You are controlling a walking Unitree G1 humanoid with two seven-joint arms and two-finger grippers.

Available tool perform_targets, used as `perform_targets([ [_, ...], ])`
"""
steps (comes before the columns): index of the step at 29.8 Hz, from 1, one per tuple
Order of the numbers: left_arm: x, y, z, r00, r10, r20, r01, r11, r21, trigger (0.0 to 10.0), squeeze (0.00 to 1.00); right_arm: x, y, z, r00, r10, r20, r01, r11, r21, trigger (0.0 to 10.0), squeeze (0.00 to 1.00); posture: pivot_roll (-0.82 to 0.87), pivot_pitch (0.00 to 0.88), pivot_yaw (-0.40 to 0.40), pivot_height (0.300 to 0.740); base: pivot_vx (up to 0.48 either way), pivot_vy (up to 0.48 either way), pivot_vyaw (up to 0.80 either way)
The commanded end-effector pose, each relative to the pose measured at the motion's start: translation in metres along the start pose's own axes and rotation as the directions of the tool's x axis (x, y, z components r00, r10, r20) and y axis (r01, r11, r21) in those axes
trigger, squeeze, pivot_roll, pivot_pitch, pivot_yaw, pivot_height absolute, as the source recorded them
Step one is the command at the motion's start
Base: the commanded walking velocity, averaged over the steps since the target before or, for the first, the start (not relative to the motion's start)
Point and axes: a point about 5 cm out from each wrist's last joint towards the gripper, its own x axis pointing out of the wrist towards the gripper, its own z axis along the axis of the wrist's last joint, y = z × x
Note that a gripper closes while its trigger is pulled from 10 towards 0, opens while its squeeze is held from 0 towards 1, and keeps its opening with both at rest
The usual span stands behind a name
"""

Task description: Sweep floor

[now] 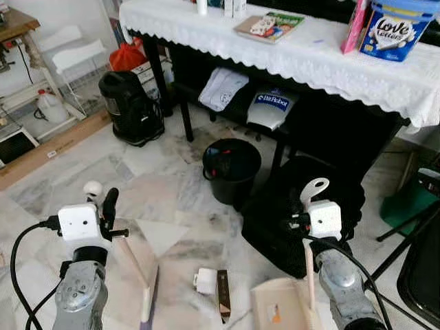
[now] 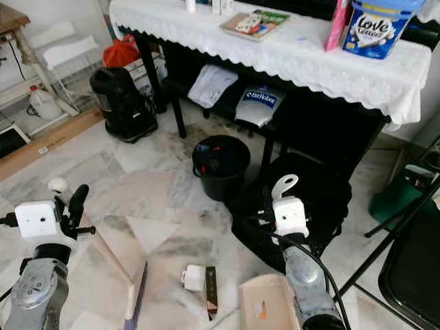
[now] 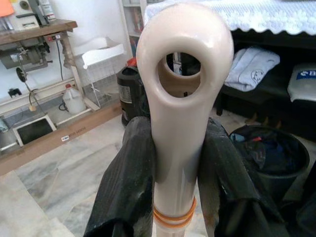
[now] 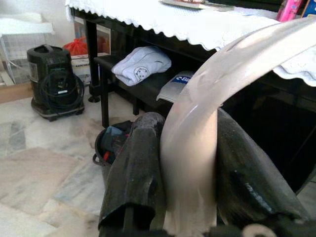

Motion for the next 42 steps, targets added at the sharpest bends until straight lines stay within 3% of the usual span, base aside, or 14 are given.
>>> perform_targets([
  [1, 0.0, 0.006, 0.01, 0.999, 0.004, 0.035, -0.005, 1.0, 0.007, 10.0, 0.0, 0.004, 0.004, 0.005, 0.999, 0.026, 0.034, -0.025, 0.999, -0.026, 10.0, 0.0, 0.01, 0.19, 0.078, 0.74, 0.0, 0.0, 0.0],
  [18, 0.0, 0.017, 0.019, 0.999, 0.018, 0.051, -0.019, 1.0, 0.024, 10.0, 0.0, 0.022, 0.017, 0.017, 0.993, 0.05, 0.106, -0.046, 0.998, -0.041, 10.0, 0.0, 0.04, 0.209, 0.096, 0.74, 0.0, 0.0, 0.0],
  [31, 0.002, 0.007, 0.021, 0.997, -0.074, 0.017, 0.075, 0.996, -0.041, 10.0, 0.0, 0.003, 0.036, -0.013, 0.997, 0.074, -0.023, -0.074, 0.997, -0.007, 10.0, 0.0, 0.06, 0.21, 0.108, 0.74, 0.0, 0.0, 0.0],
  [36, 0.001, -0.001, 0.01, 0.985, -0.154, -0.073, 0.144, 0.982, -0.12, 10.0, 0.0, -0.003, 0.042, -0.019, 0.995, 0.081, -0.058, -0.08, 0.997, 0.007, 10.0, 0.0, 0.06, 0.204, 0.109, 0.74, 0.0, 0.0, 0.0],
  [42, 0.001, 0.001, -0.003, 0.985, -0.131, -0.109, 0.117, 0.985, -0.129, 10.0, 0.0, -0.007, 0.049, -0.022, 0.994, 0.077, -0.078, -0.073, 0.996, 0.056, 10.0, 0.0, 0.05, 0.188, 0.11, 0.74, 0.0, 0.0, 0.0],
])
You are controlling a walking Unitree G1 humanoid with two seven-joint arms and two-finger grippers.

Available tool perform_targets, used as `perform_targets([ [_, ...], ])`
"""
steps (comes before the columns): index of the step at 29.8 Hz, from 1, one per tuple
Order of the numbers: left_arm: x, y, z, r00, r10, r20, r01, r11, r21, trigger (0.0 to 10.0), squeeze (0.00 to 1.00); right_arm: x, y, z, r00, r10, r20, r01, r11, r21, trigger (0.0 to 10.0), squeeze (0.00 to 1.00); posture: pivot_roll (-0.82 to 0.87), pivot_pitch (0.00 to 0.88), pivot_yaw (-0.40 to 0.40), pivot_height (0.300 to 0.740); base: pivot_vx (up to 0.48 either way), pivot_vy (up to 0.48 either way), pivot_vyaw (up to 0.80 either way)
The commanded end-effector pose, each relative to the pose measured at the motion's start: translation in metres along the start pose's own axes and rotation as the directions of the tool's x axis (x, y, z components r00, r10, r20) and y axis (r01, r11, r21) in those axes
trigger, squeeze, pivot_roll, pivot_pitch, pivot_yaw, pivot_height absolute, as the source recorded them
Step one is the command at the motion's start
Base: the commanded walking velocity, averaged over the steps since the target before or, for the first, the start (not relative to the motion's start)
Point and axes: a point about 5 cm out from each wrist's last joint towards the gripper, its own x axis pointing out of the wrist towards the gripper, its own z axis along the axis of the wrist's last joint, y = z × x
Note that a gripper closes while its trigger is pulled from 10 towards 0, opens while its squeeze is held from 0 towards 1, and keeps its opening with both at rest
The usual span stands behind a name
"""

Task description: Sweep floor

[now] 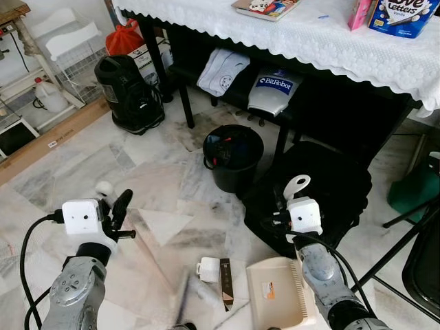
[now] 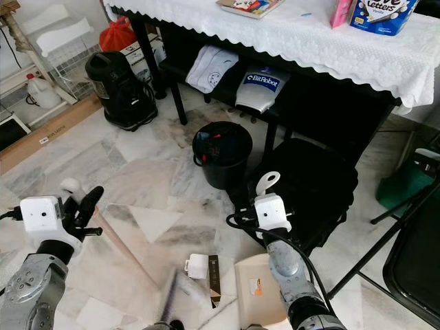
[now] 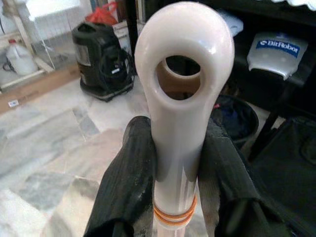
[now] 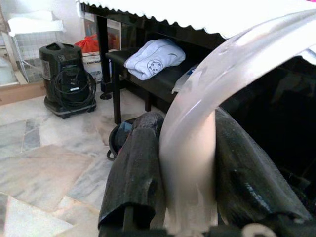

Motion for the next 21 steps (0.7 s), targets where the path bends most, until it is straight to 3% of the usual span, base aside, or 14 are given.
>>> perform_targets([
  [1, -0.0025, 0.0069, -0.0034, 1.0, 0.024, -0.007, -0.024, 1.0, 0.012, 10.0, 0.0, -0.0167, 0.015, -0.0198, 0.993, 0.035, -0.11, -0.031, 0.999, 0.044, 10.0, 0.0, 0.05, 0.188, 0.109, 0.74, 0.0, 0.0, 0.0],
  [10, -0.0017, 0.0064, -0.0098, 0.998, 0.034, -0.053, -0.042, 0.987, -0.156, 10.0, 0.0, -0.0171, 0.0138, -0.0193, 0.994, 0.013, -0.106, -0.006, 0.998, 0.067, 10.0, 0.0, 0.04, 0.188, 0.105, 0.74, 0.0, 0.0, 0.0],
  [16, 0.0021, 0.0071, -0.0071, 0.997, 0.034, -0.074, -0.054, 0.952, -0.3, 10.0, 0.0, -0.0125, 0.0111, -0.0155, 0.996, 0.005, -0.091, 0.002, 0.997, 0.075, 10.0, 0.0, 0.04, 0.19, 0.102, 0.74, 0.0, 0.0, 0.0],
  [21, 0.003, 0.0076, -0.0045, 0.997, 0.025, -0.071, -0.047, 0.942, -0.332, 10.0, 0.0, -0.0115, 0.0104, -0.0148, 0.996, 0.002, -0.089, 0.005, 0.997, 0.079, 10.0, 0.0, 0.04, 0.188, 0.102, 0.74, 0.0, 0.0, 0.0],
])
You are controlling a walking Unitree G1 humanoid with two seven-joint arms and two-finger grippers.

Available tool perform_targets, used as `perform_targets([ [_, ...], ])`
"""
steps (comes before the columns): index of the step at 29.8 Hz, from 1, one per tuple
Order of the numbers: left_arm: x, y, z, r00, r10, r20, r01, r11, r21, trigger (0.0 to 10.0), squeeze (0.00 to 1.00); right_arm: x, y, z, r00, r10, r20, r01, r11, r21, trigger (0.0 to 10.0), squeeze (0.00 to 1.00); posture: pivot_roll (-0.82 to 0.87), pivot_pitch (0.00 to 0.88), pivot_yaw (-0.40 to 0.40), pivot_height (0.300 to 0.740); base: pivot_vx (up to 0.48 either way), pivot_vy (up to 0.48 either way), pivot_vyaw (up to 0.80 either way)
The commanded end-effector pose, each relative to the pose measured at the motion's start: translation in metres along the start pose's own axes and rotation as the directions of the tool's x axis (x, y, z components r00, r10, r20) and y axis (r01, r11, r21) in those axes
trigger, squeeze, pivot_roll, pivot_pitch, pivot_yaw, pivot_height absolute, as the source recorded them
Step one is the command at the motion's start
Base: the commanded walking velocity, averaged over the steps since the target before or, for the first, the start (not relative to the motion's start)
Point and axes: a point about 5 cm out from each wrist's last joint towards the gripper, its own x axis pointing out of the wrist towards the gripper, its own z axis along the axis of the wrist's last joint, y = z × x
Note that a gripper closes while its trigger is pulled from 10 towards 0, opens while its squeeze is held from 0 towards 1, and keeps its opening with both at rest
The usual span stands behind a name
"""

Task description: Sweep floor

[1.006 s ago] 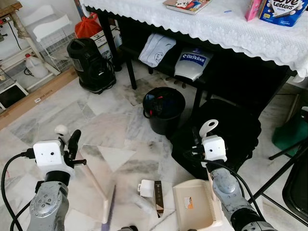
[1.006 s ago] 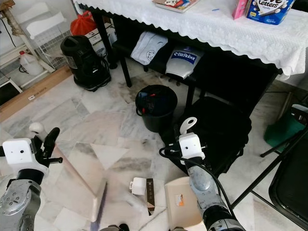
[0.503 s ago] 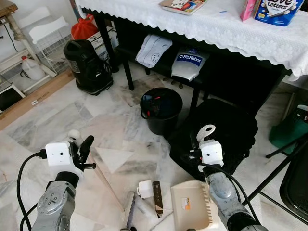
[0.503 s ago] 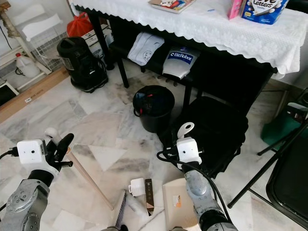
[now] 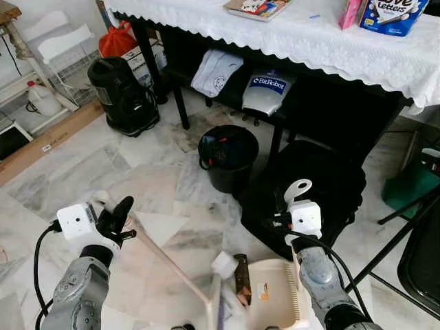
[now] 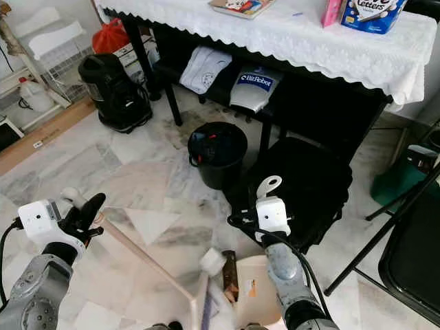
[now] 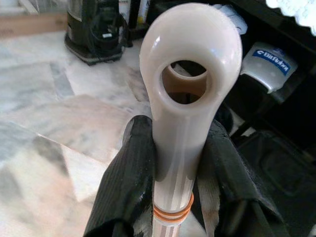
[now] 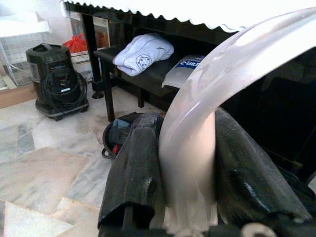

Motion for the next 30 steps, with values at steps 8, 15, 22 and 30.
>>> perform_targets([
  [8, 0.001, 0.003, 0.013, 0.999, 0.003, 0.033, -0.006, 0.997, 0.077, 10.0, 0.0, -0.007, 0.011, -0.012, 0.996, 0.027, -0.08, -0.024, 0.999, 0.039, 10.0, 0.0, 0.04, 0.176, 0.103, 0.74, 0.0, 0.0, 0.0],
  [15, 0.004, 0.01, 0.034, 0.992, 0.044, 0.118, -0.081, 0.944, 0.32, 10.0, 0.0, -0.005, 0.007, -0.011, 0.997, 0.007, -0.081, -0.003, 0.999, 0.043, 10.0, 0.0, 0.04, 0.155, 0.103, 0.74, 0.0, 0.0, 0.0],
  [22, 0.006, 0.004, 0.024, 0.999, -0.034, 0.031, 0.022, 0.949, 0.314, 10.0, 0.0, -0.003, 0.005, -0.01, 0.997, -0.003, -0.081, 0.007, 0.999, 0.046, 10.0, 0.0, 0.04, 0.153, 0.103, 0.74, 0.0, 0.0, 0.0],
  [30, 0.005, -0.008, 0.008, 0.991, -0.112, -0.079, 0.126, 0.969, 0.211, 10.0, 0.0, -0.002, 0.004, -0.009, 0.997, -0.003, -0.076, 0.007, 0.999, 0.048, 10.0, 0.0, 0.04, 0.164, 0.101, 0.74, 0.0, 0.0, 0.0],
])
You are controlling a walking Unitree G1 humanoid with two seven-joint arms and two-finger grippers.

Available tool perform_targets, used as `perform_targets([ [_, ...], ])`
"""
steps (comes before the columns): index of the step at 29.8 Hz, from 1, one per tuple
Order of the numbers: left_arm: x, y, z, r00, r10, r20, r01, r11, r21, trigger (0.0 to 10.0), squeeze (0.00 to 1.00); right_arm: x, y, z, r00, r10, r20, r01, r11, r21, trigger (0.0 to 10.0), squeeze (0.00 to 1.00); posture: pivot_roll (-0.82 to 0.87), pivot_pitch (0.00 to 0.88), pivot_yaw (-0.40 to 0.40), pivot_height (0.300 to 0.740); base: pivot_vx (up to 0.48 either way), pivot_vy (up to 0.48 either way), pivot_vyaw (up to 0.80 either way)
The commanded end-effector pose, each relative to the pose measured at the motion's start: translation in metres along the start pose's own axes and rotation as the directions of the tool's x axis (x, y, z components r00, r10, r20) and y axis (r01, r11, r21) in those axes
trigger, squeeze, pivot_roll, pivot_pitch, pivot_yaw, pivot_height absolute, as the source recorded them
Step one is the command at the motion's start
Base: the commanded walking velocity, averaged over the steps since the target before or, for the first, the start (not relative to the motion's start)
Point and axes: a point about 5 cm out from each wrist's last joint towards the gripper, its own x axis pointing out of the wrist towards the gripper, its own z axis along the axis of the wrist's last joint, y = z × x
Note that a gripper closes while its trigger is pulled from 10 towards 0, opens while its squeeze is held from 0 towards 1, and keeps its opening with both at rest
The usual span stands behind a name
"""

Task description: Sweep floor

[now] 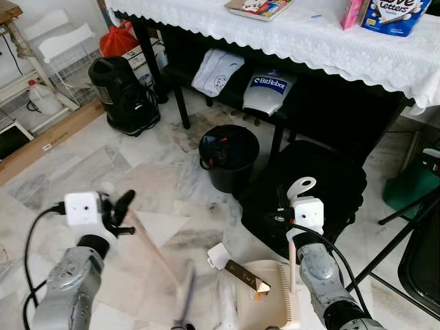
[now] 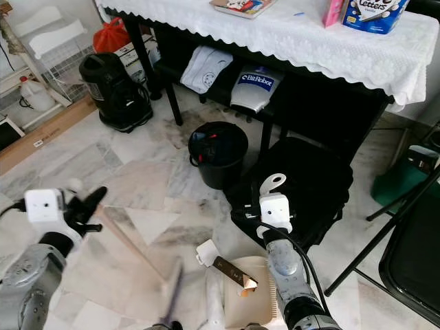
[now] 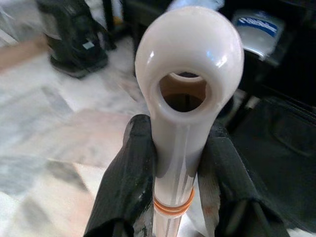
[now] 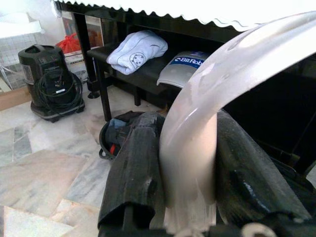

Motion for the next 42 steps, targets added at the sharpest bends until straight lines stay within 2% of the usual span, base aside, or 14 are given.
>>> perform_targets([
  [1, -0.003, -0.001, 0.0, 0.999, -0.02, -0.028, 0.018, 0.999, -0.04, 10.0, 0.0, -0.006, 0.007, -0.01, 0.998, 0.019, -0.061, -0.018, 1.0, 0.02, 10.0, 0.0, 0.04, 0.164, 0.101, 0.74, 0.0, 0.0, 0.0],
  [5, -0.004, -0.008, -0.001, 0.994, -0.089, -0.064, 0.082, 0.99, -0.114, 10.0, 0.0, -0.006, 0.005, -0.009, 0.998, 0.017, -0.057, -0.016, 1.0, 0.019, 10.0, 0.0, 0.04, 0.164, 0.101, 0.74, 0.0, 0.0, 0.0],
  [11, -0.001, -0.013, 0.007, 0.991, -0.124, -0.045, 0.113, 0.976, -0.187, 10.0, 0.0, -0.003, 0.005, -0.007, 0.999, 0.016, -0.048, -0.015, 1.0, 0.021, 10.0, 0.0, 0.03, 0.18, 0.101, 0.74, 0.0, 0.0, 0.0],
  [16, 0.0, -0.005, 0.007, 0.996, -0.068, -0.054, 0.063, 0.993, -0.102, 10.0, 0.0, -0.003, 0.005, -0.006, 0.999, 0.016, -0.047, -0.015, 1.0, 0.022, 10.0, 0.0, 0.03, 0.175, 0.102, 0.74, 0.0, 0.0, 0.0],
  [18, 0.0, -0.001, 0.01, 0.998, -0.028, -0.054, 0.026, 0.999, -0.027, 10.0, 0.0, -0.003, 0.005, -0.007, 0.999, 0.019, -0.047, -0.018, 1.0, 0.022, 10.0, 0.0, 0.04, 0.172, 0.101, 0.74, 0.0, 0.0, 0.0],
  [19, 0.001, 0.004, 0.013, 0.999, 0.02, -0.043, -0.019, 1.0, 0.024, 10.0, 0.0, -0.003, 0.005, -0.007, 0.999, 0.019, -0.046, -0.018, 1.0, 0.022, 10.0, 0.0, 0.04, 0.172, 0.101, 0.74, 0.0, 0.0, 0.0],
  [21, 0.002, 0.012, 0.019, 0.997, 0.082, -0.005, -0.082, 0.994, 0.074, 10.0, 0.0, -0.004, 0.004, -0.006, 0.999, 0.014, -0.038, -0.014, 1.0, 0.024, 10.0, 0.0, 0.04, 0.167, 0.101, 0.74, 0.0, 0.0, 0.0],
  [25, 0.001, 0.021, 0.026, 0.99, 0.135, 0.037, -0.139, 0.983, 0.12, 10.0, 0.0, -0.002, -0.001, -0.002, 1.0, -0.023, -0.018, 0.024, 0.998, 0.057, 10.0, 0.0, 0.03, 0.159, 0.102, 0.74, 0.0, 0.0, 0.0],
  [32, 0.003, 0.02, 0.029, 0.987, 0.14, 0.075, -0.148, 0.981, 0.123, 10.0, 0.0, 0.001, -0.009, 0.002, 0.998, -0.066, 0.002, 0.066, 0.994, 0.087, 10.0, 0.0, 0.03, 0.145, 0.101, 0.74, 0.0, 0.0, 0.0],
  [42, 0.006, 0.02, 0.031, 0.981, 0.15, 0.119, -0.164, 0.98, 0.115, 10.0, 0.0, 0.012, -0.017, 0.022, 0.988, -0.12, 0.094, 0.105, 0.982, 0.157, 10.0, 0.0, 0.02, 0.15, 0.106, 0.74, 0.0, 0.0, 0.0],
])
